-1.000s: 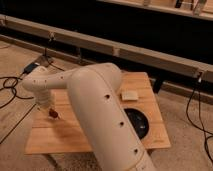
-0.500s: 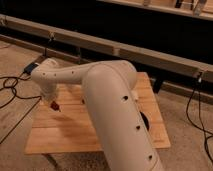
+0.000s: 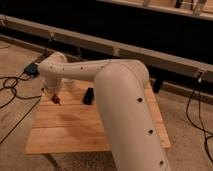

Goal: Place the pepper in the ceramic cup

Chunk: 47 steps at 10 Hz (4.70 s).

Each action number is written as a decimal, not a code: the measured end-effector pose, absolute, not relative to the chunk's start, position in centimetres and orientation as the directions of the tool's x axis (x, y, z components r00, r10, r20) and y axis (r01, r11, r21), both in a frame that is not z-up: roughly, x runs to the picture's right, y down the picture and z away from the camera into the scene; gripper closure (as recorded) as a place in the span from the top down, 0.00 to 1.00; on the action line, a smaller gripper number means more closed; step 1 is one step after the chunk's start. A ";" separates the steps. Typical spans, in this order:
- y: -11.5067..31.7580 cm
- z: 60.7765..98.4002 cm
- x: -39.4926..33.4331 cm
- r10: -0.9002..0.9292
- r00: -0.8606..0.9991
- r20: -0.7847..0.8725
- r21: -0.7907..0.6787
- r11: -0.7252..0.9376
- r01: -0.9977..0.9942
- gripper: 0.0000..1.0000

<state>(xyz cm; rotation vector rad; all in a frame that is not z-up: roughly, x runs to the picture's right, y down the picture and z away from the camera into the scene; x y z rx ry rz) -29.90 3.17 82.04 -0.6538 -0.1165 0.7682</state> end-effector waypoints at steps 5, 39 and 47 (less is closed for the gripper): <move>0.0 82.9 -30.0 0.758 0.642 -0.113 -0.591 0.468 -0.657 0.00; -11.1 90.9 -24.8 0.968 0.251 0.024 -0.681 0.200 -0.705 0.00; -12.3 91.2 -23.9 0.989 0.134 0.057 -0.747 0.131 -0.651 0.00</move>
